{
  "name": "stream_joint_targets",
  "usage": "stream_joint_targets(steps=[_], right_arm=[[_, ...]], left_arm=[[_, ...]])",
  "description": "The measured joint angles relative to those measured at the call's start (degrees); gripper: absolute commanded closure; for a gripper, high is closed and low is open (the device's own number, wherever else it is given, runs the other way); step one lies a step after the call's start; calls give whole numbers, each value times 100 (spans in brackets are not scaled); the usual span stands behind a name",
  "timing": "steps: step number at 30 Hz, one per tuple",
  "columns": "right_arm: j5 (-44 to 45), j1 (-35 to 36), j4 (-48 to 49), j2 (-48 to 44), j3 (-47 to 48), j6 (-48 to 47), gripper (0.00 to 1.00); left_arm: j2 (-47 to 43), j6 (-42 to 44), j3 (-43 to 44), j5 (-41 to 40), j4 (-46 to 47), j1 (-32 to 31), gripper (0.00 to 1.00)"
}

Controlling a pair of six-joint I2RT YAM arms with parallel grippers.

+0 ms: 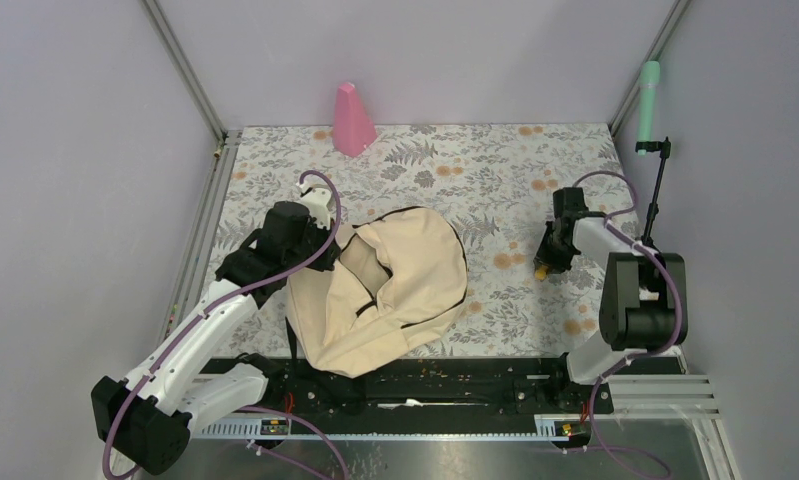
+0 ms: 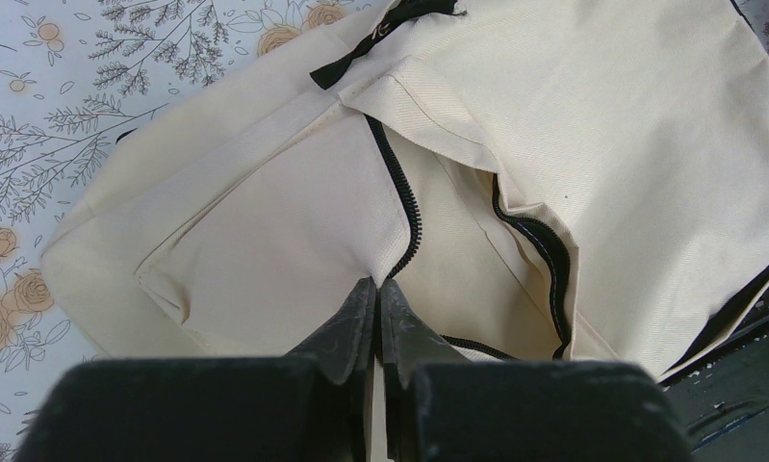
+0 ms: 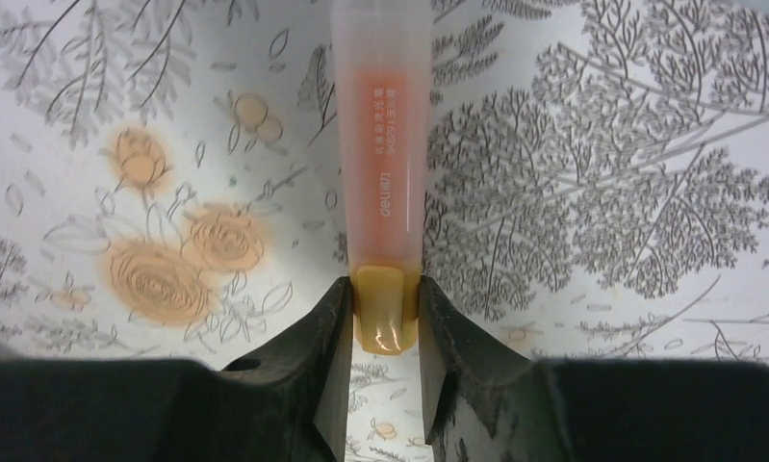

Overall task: Pack the student bag
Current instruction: Pick up the stationery from the center of the board.

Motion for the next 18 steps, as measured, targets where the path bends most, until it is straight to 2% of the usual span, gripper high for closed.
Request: stream_joint_targets(steps=[8, 18], right_arm=[[-227, 365, 160, -1534, -542, -37, 100], [-1263, 988, 229, -2973, -739, -264, 100]], left_arm=[[0, 0, 0, 0, 0, 0, 100], [0, 0, 0, 4, 0, 0, 100]])
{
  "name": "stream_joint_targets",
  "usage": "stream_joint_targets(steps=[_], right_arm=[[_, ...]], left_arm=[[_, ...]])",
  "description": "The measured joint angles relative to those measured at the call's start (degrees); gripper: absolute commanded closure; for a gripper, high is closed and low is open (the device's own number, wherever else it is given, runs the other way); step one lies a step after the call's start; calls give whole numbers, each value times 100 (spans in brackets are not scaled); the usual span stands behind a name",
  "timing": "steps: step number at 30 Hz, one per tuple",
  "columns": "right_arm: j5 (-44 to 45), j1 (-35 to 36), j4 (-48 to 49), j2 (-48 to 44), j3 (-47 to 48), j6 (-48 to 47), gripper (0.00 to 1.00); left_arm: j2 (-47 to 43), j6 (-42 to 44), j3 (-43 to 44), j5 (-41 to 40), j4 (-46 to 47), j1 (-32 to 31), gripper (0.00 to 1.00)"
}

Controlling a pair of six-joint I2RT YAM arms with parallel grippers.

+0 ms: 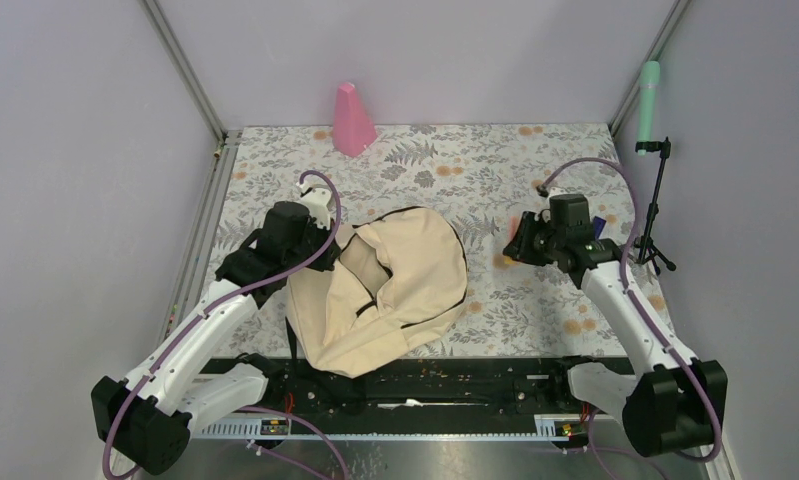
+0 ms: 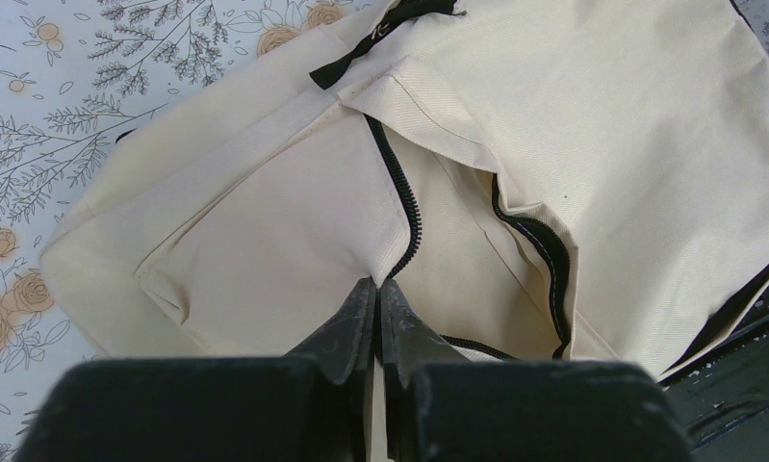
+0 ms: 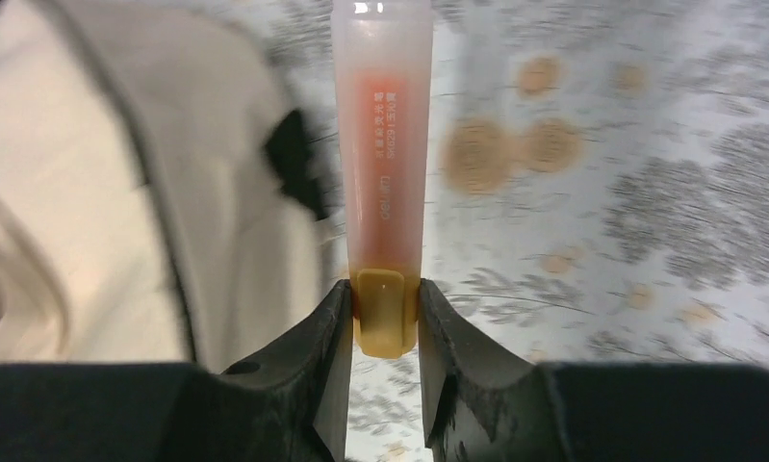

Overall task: Pack the student bag
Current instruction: Pick up the stationery from the center of the board, then place the stationery in the student bag.

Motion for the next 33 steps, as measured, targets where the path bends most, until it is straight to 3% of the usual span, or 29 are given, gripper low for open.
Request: stream_joint_targets(steps=[7, 12, 19, 33], right_arm=[[-1274, 1082, 2, 7, 470, 28, 100], [-1978, 1930, 66, 833, 1165, 308, 100], [-2238, 3121, 138, 1985, 1862, 699, 100], [-2389, 3762, -573, 3416, 3348, 863, 100]], left_arm=[[0, 0, 0, 7, 0, 0, 100], [0, 0, 0, 7, 0, 0, 100], [0, 0, 0, 7, 0, 0, 100], [0, 0, 0, 9, 0, 0, 100]])
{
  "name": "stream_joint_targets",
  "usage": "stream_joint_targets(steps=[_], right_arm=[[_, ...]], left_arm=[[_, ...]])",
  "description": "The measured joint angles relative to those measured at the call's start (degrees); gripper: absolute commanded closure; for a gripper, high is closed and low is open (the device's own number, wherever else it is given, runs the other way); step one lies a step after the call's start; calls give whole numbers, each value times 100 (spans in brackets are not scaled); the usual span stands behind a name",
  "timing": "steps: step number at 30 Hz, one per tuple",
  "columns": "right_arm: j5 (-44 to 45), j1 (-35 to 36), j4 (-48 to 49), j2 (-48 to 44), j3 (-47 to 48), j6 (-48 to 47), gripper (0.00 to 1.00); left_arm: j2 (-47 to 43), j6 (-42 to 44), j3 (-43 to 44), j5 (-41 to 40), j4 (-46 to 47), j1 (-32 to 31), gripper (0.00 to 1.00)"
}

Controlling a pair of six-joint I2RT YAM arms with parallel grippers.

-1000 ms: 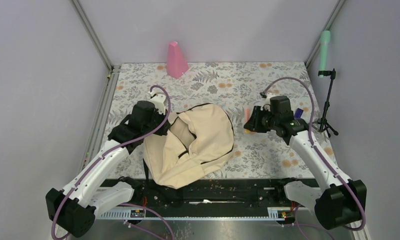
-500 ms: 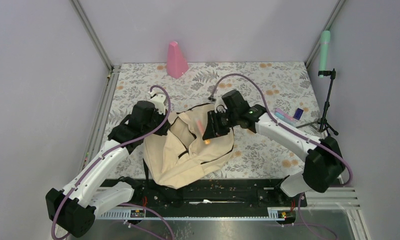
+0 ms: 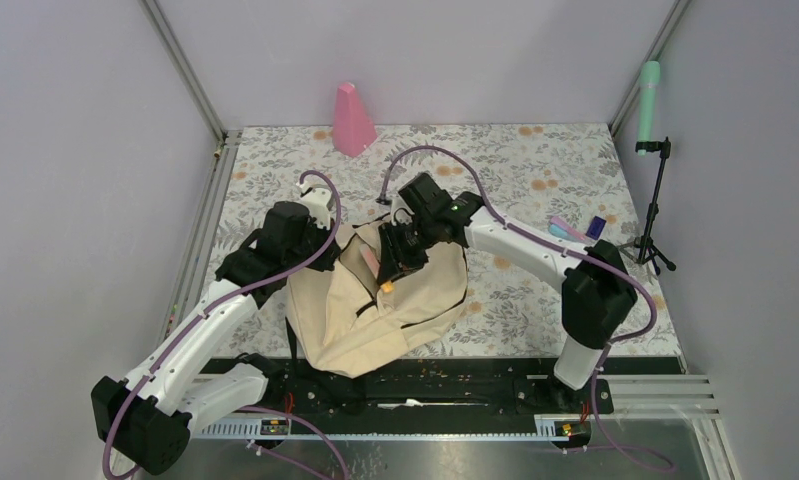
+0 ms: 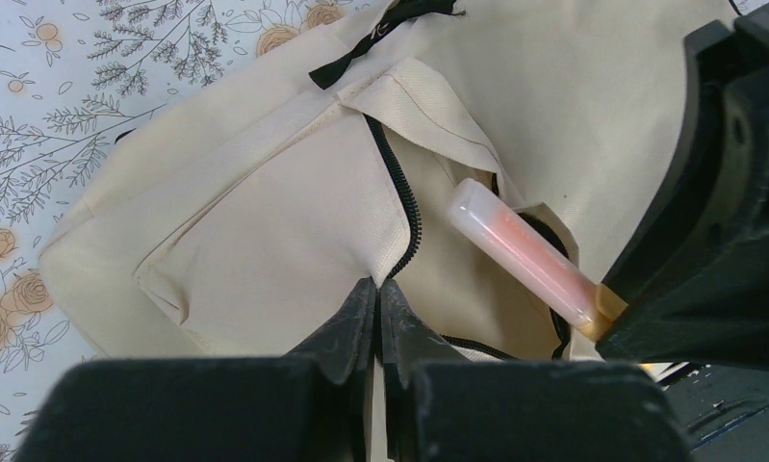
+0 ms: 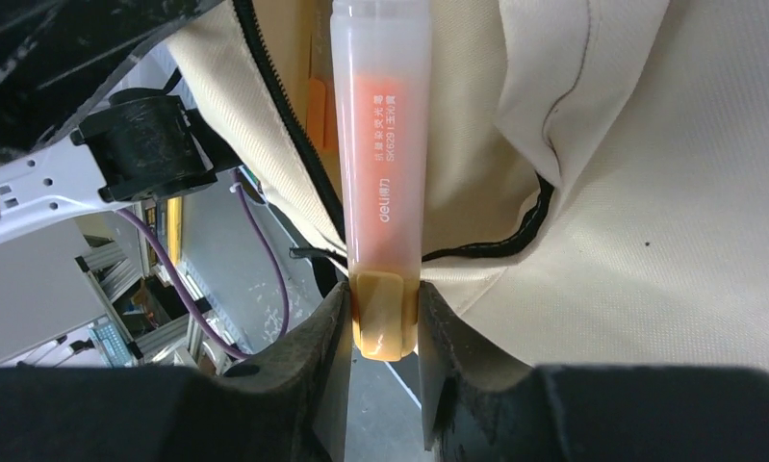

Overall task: Pack the student bag
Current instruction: Place the stationery in the student bag.

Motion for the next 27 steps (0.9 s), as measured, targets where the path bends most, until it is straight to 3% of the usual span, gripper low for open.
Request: stream_joint_targets(steps=[13, 27], right_arm=[[264, 236, -903, 800, 951, -125, 100], [763, 269, -186, 1394, 1473, 181, 100]], left_arm=[[0, 0, 0, 4, 0, 0, 100], [0, 0, 0, 9, 0, 2, 100]])
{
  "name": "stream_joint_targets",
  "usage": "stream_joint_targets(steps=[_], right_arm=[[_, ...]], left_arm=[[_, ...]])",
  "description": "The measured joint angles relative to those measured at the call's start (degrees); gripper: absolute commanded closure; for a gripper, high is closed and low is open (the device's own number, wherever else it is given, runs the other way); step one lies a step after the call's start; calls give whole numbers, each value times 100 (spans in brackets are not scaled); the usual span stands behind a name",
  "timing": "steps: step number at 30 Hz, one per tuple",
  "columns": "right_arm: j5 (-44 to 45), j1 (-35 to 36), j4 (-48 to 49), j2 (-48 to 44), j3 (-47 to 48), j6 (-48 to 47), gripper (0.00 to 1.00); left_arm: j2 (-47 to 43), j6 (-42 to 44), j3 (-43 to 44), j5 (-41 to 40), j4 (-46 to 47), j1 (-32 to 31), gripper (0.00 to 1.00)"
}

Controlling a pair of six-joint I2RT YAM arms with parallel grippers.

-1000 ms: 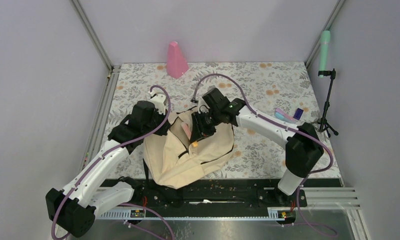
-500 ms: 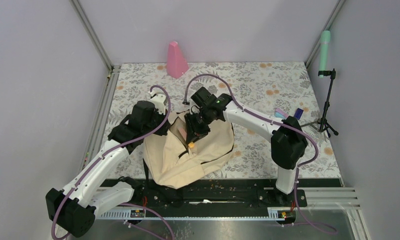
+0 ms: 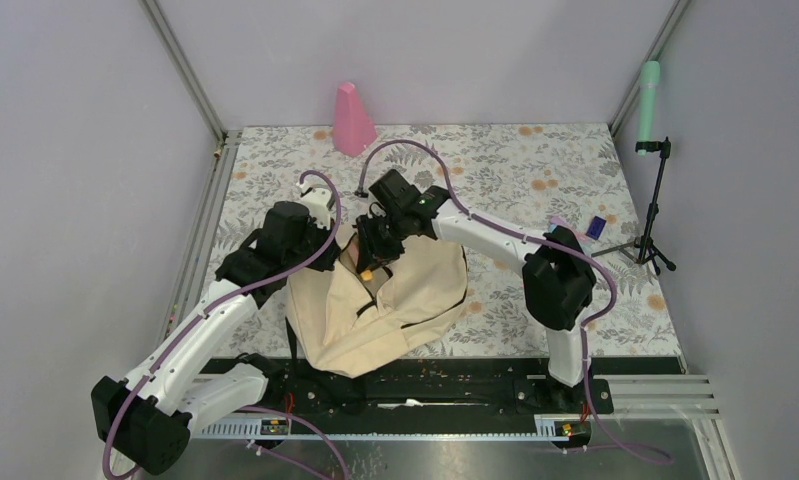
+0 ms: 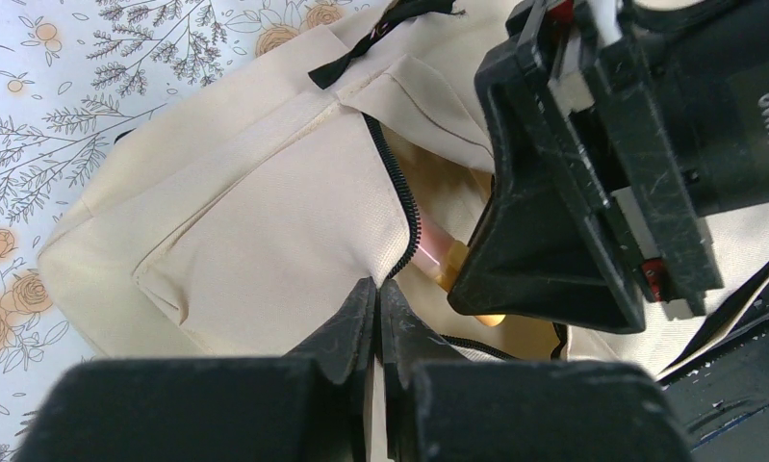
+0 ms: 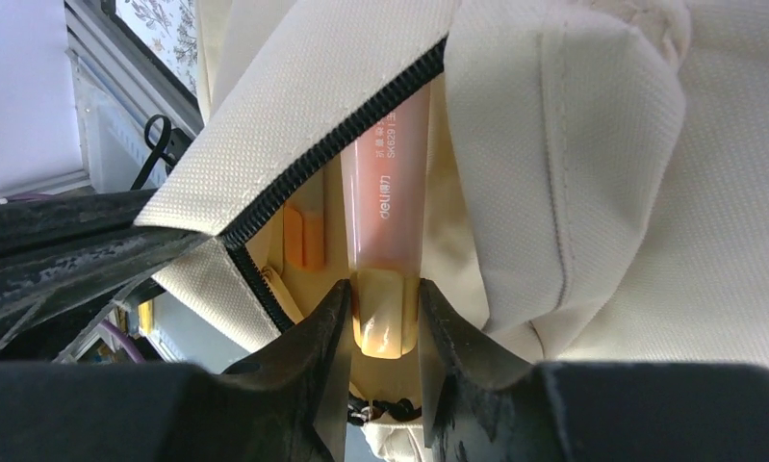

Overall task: Pack the student bag
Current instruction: Place the stationery in the student bag.

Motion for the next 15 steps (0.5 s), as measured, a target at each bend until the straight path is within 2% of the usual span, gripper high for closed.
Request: stream_joint_targets(steps=[4, 8, 15], right_arm=[[105, 127, 170, 0, -131, 20, 95], [199, 343, 210, 0, -278, 20, 84], [356, 459, 240, -22, -372, -15, 50]], left_arm=[[0, 0, 0, 9, 0, 7, 100], [0, 0, 0, 13, 0, 9, 100], [0, 0, 0, 17, -13, 9, 100]])
